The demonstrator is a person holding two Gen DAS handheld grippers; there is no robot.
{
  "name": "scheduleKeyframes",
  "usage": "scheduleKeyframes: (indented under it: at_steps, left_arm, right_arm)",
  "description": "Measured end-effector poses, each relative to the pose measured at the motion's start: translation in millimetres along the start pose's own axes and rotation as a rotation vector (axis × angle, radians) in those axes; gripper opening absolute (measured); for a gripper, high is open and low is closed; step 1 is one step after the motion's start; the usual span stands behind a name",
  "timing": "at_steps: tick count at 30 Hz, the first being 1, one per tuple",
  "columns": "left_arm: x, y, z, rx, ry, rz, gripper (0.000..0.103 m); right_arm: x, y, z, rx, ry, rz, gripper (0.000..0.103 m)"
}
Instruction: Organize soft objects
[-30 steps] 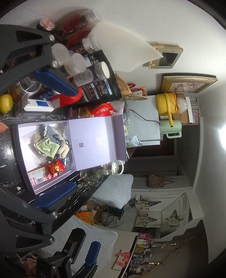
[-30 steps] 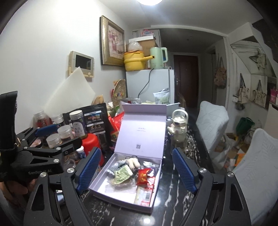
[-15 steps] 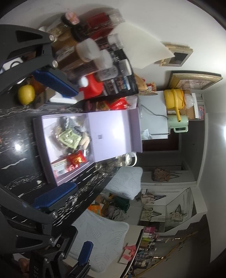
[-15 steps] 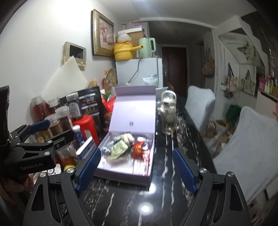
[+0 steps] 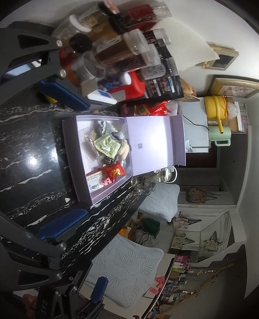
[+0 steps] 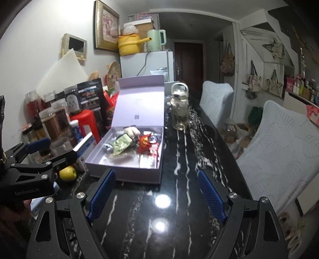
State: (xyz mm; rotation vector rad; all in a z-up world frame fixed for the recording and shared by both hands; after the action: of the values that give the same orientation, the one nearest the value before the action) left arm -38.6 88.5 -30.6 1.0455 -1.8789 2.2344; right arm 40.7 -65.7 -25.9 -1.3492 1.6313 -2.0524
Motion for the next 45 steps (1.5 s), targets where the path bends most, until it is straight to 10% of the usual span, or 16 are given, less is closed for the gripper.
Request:
scheduleKeyframes:
  at_steps: [45]
  left_arm:
    - [-10, 10, 3, 0.008, -0.013, -0.018, 0.100]
  right_arm:
    - [-10, 11, 1, 0.018, 0.000, -0.017, 0.085]
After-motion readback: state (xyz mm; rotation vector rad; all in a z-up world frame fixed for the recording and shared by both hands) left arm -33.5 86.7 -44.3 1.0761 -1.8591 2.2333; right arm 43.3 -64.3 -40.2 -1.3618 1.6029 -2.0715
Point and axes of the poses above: each gripper's, at about its wrist camera, not at the fingertips, and x roughly against the way its jaws point, z to its right, y to its underside, the point moved 10 cm from there along -x, roughly the way its jaws point, and after that the axes turned 1 degree about x, right-handed, at the moved point
